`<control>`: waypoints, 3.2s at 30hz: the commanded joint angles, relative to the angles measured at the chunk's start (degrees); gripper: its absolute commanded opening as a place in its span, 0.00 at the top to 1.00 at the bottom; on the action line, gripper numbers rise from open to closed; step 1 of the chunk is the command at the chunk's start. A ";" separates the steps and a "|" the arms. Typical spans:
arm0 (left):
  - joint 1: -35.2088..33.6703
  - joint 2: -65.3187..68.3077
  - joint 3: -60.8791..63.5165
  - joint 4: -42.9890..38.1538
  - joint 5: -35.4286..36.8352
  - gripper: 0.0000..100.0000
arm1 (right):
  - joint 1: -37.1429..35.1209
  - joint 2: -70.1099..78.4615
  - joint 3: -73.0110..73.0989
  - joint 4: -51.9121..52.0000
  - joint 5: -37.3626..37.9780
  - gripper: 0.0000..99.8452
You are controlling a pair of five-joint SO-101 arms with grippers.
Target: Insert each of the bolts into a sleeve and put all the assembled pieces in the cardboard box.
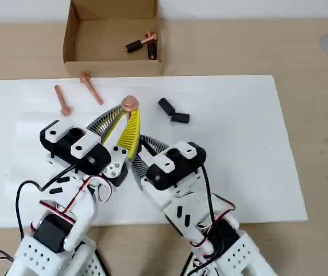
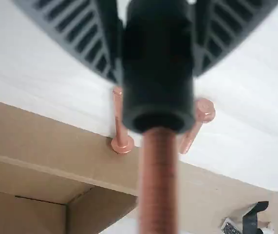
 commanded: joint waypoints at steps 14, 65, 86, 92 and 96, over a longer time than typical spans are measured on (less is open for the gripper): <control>0.79 -0.31 -4.57 5.63 8.88 0.99 | -0.57 -7.60 -0.22 -3.34 -0.44 0.99; 8.00 -0.31 -14.95 48.00 5.27 0.89 | 0.31 -9.01 -0.22 -2.90 -0.53 0.99; -21.45 -0.40 -24.62 48.35 -1.23 0.89 | 7.43 0.92 0.04 -10.02 14.77 0.99; -30.15 -0.31 -17.23 44.92 -1.23 0.89 | 12.88 9.27 -6.46 -13.63 16.26 0.99; -37.89 -0.31 -7.12 34.20 2.02 0.89 | 13.14 20.79 -17.01 -13.89 16.35 0.99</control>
